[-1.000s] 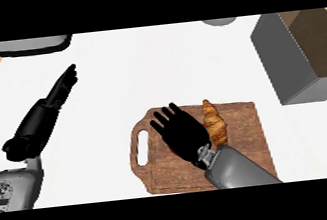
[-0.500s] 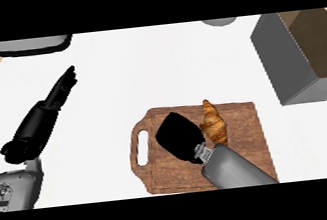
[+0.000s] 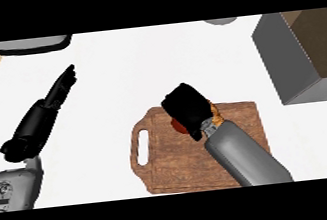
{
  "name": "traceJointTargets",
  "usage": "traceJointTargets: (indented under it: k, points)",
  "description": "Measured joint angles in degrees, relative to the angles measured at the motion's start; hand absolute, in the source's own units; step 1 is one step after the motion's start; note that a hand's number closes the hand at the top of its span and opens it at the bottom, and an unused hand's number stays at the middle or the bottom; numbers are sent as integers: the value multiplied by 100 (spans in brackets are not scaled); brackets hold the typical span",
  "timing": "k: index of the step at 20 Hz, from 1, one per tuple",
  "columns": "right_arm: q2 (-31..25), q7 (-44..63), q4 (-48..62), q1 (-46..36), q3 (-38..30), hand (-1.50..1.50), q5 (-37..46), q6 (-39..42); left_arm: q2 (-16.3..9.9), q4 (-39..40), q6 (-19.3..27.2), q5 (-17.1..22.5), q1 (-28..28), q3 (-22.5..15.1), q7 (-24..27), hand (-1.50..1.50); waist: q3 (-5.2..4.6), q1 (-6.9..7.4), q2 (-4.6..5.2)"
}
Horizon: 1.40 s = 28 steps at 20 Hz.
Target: Pick the bell pepper from the cutting board and place it in the cardboard box
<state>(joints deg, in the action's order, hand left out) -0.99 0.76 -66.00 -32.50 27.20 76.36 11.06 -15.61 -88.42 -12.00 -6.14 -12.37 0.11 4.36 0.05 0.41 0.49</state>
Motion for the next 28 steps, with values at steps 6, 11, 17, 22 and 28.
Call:
traceJointTargets:
  k: [6,11,17,22,28]
  points:
    - [-14,1639,574,-788,-1944,150,-364,-407,13,-35,-10,-13,-103,-34,13,0,8,118,122]
    - [-309,2506,1480,-1952,-2724,150,-154,-875,110,-38,-58,-51,-224,-199,-19,0,0,346,143]
    - [-562,3488,2308,-3077,-3276,150,145,-1654,191,65,-25,-113,-372,-253,-71,0,-6,378,119]
    - [-860,4442,2687,-3570,-3729,150,370,-2505,102,54,-105,-70,-315,-182,-46,0,-8,366,99]
    - [-1466,4876,3314,-3842,-4167,150,489,-3269,139,72,-55,-88,-304,-134,-34,0,-6,275,73]
